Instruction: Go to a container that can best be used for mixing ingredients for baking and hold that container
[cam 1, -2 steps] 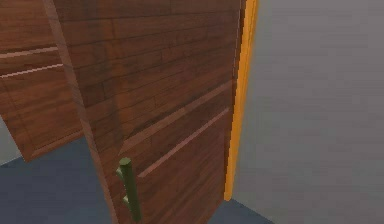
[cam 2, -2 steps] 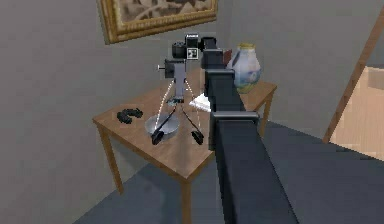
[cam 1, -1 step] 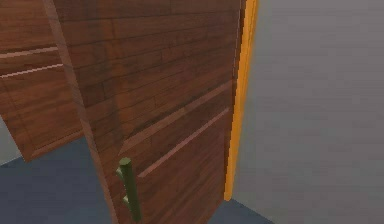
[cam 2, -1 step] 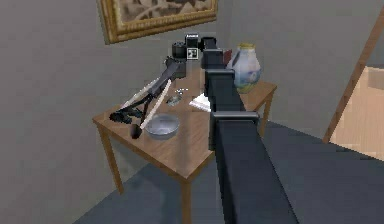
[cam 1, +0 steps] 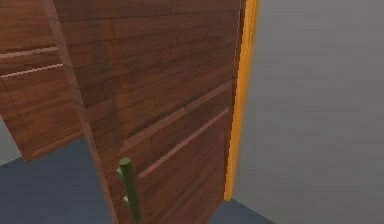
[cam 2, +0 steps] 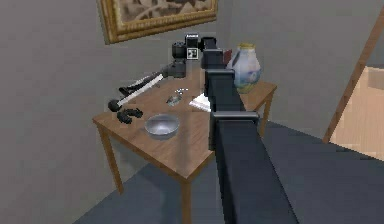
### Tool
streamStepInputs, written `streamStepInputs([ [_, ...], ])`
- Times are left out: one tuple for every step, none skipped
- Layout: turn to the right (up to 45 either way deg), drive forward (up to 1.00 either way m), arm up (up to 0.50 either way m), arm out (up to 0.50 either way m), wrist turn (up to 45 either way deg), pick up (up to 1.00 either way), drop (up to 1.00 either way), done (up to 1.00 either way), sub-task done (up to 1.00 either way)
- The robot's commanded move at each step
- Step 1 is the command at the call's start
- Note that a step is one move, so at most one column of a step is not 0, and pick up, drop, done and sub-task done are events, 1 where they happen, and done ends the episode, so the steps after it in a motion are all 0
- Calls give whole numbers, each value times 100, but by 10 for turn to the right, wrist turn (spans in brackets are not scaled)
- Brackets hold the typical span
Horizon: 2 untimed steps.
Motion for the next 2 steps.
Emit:
streamStepInputs([
  [0, 0, 0, 0, 450, 0, 0, 0, 0],
  [0, 0, 0, 0, 30, 0, 0, 0, 0],
])
